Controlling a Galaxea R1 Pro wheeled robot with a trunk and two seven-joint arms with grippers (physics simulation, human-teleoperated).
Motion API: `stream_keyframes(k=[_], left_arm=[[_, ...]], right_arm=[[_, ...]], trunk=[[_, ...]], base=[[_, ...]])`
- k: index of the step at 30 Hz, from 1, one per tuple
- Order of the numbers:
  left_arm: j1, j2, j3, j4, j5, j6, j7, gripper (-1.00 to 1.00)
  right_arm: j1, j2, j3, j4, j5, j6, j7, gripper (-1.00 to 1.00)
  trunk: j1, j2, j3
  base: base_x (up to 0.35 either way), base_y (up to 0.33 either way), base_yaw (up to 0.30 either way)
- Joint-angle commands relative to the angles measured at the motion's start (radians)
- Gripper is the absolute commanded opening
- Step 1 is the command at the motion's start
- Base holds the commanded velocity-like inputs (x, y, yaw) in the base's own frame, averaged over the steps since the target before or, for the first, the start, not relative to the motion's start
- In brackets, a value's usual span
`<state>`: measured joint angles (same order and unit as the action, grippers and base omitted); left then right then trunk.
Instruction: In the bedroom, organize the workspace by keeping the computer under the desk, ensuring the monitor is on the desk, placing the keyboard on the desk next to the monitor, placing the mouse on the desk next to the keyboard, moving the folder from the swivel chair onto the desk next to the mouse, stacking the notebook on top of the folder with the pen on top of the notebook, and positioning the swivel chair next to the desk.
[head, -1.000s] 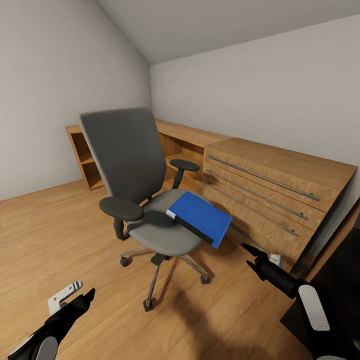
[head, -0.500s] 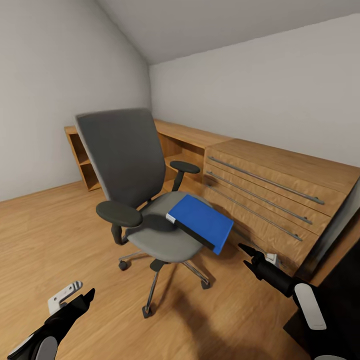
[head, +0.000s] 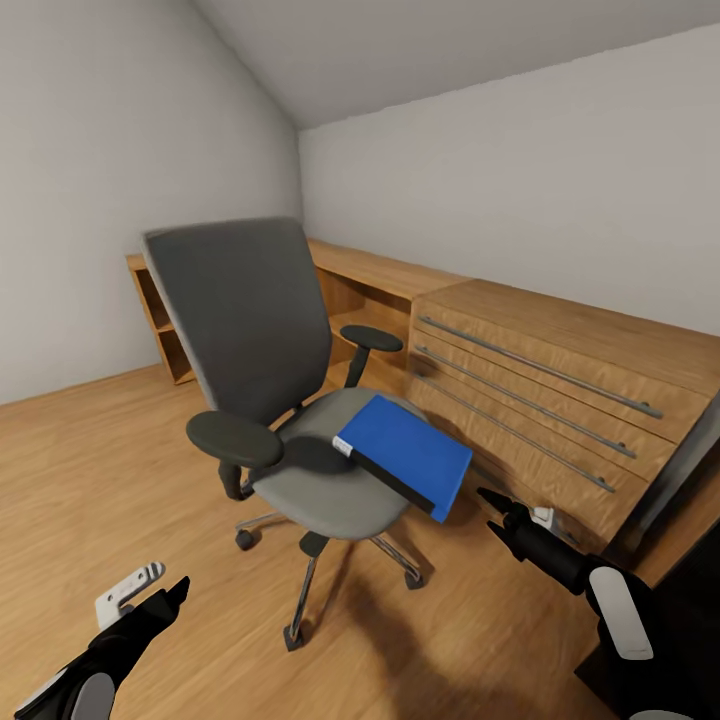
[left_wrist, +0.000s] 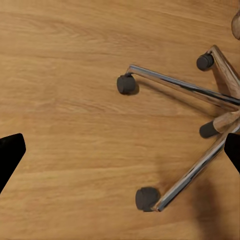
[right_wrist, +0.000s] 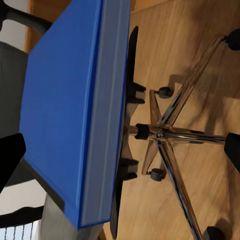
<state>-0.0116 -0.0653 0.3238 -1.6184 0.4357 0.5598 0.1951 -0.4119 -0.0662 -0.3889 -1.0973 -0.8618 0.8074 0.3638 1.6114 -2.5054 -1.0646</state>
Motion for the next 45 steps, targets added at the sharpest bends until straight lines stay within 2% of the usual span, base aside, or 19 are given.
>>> stream_keyframes(k=[1, 9, 21, 26, 45], left_arm=[[-0.001, -0.001, 0.001, -0.001, 0.011, 0.005, 0.007, 1.00], [-0.001, -0.001, 0.003, -0.002, 0.010, 0.004, 0.007, 1.00], [-0.001, -0.001, 0.017, -0.002, 0.013, 0.005, 0.009, 1.00], [-0.001, -0.002, 0.021, -0.002, 0.014, 0.004, 0.009, 1.00], [-0.001, -0.001, 0.030, -0.001, 0.014, 0.003, 0.009, 1.00]], right_arm=[[-0.001, 0.000, -0.002, 0.000, 0.003, 0.006, 0.004, 1.00], [-0.001, 0.000, -0.002, 0.002, 0.003, 0.006, 0.004, 1.00], [-0.001, 0.000, -0.002, 0.004, 0.001, 0.006, 0.003, 1.00], [-0.001, 0.000, -0.002, 0.004, 0.001, 0.006, 0.003, 1.00], [-0.001, 0.002, 0.001, 0.005, 0.002, 0.006, 0.003, 1.00]], trunk=[[0.000, 0.000, -0.001], [0.000, 0.000, -0.001], [0.000, 0.000, -0.001], [0.002, -0.002, -0.020], [0.002, -0.002, -0.020]], base=[[0.067, 0.002, 0.000], [0.172, 0.001, 0.000], [0.025, 0.000, 0.000], [0.001, 0.000, 0.000], [0.076, 0.048, 0.000]])
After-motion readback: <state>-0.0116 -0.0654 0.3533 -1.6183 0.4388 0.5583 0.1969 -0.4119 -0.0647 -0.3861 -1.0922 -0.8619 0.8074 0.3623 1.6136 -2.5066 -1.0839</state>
